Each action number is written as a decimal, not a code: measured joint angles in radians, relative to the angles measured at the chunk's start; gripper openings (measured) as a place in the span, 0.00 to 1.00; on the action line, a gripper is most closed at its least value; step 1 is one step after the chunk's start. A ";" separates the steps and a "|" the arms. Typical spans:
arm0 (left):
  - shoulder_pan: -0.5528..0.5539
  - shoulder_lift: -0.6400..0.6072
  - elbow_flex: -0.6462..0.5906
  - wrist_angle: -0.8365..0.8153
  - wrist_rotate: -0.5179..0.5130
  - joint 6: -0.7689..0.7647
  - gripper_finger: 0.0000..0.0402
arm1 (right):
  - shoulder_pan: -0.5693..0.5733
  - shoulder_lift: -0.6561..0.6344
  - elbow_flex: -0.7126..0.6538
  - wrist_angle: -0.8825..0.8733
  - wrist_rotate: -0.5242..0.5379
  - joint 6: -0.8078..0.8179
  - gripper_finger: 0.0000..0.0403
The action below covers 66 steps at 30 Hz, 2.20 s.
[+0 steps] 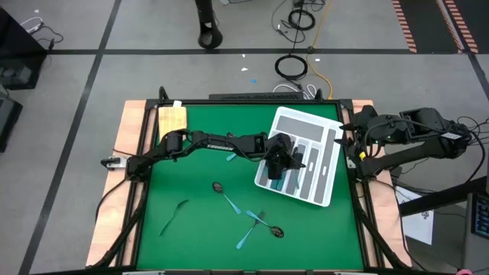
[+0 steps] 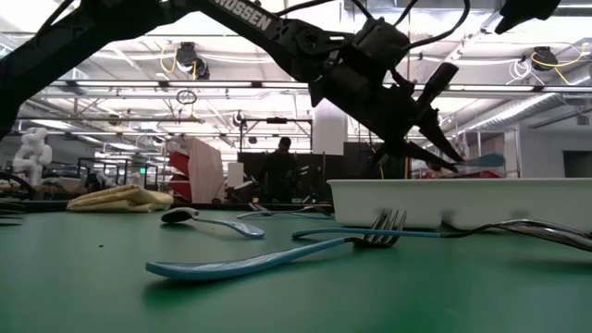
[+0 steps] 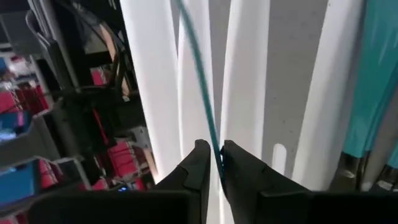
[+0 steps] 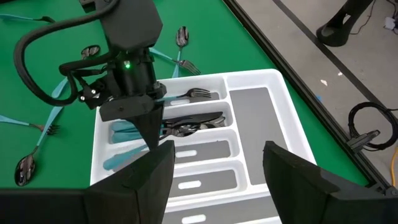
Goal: Sort silverware
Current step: Put the blue spoon into the white cutlery tray
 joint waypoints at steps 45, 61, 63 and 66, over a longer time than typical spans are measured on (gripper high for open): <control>-0.328 -0.789 0.001 -0.790 -0.681 -1.851 0.13 | 0.064 0.208 -0.557 0.485 -0.443 0.141 0.57; -0.474 -0.794 0.000 -0.902 -0.767 -1.962 0.13 | 0.089 0.460 -0.556 0.503 -0.415 0.106 0.51; -0.482 -0.794 0.000 -0.902 -0.767 -1.962 0.13 | 0.104 0.481 -0.556 0.513 -0.415 0.111 0.51; -0.488 -0.794 0.000 -0.903 -0.767 -1.962 0.13 | 0.123 0.504 -0.556 0.566 -0.415 0.113 0.51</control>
